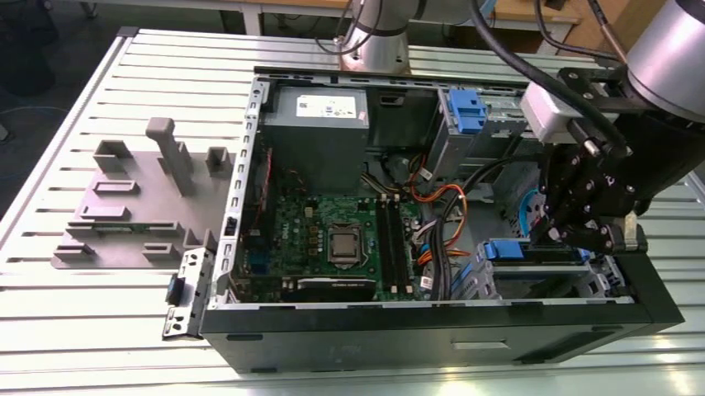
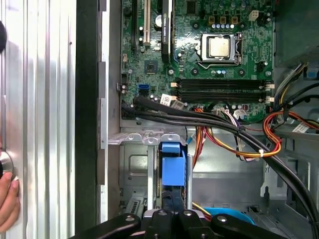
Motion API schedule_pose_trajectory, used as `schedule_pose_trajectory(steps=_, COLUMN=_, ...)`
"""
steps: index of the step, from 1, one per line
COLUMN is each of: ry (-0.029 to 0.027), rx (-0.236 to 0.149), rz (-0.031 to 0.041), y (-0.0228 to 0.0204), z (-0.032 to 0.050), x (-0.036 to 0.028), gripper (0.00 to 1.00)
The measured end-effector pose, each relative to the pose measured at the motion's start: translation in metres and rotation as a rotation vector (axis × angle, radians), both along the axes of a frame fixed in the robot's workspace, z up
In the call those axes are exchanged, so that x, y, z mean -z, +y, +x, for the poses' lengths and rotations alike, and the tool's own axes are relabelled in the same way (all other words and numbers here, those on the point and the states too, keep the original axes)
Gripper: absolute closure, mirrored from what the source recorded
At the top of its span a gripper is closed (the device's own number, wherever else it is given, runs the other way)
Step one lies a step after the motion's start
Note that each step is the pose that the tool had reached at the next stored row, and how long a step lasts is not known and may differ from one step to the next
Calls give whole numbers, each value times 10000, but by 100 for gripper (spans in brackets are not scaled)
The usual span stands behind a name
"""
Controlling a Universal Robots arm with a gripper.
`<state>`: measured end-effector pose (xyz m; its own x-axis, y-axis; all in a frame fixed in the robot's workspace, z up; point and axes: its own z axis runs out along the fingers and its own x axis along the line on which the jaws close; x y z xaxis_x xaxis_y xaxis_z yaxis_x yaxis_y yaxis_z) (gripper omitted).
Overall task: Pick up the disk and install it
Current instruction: 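Insert the first disk wire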
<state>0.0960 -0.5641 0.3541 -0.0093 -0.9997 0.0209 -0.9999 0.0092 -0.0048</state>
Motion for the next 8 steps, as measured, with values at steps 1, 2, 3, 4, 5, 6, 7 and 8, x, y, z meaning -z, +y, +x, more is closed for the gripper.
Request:
schedule_pose_trajectory(steps=1, ry=0, rx=-1, rz=-2, y=1, z=0, x=-13, gripper=89)
schedule_pose_trajectory(steps=2, ry=0, rx=-1, rz=0, y=2, z=4, x=-13, gripper=89)
schedule_pose_trajectory(steps=3, ry=4, rx=-1, rz=-3, y=5, z=17, x=-13, gripper=89)
schedule_pose_trajectory(steps=4, ry=11, rx=0, rz=-6, y=6, z=37, x=-14, gripper=89)
schedule_pose_trajectory(steps=5, ry=20, rx=0, rz=-9, y=8, z=57, x=-15, gripper=89)
schedule_pose_trajectory(steps=6, ry=31, rx=-1, rz=-9, y=11, z=78, x=-15, gripper=89)
schedule_pose_trajectory(steps=7, ry=44, rx=0, rz=-10, y=13, z=99, x=-14, gripper=89)
schedule_pose_trajectory(steps=8, ry=52, rx=-1, rz=-11, y=13, z=124, x=-14, gripper=89)
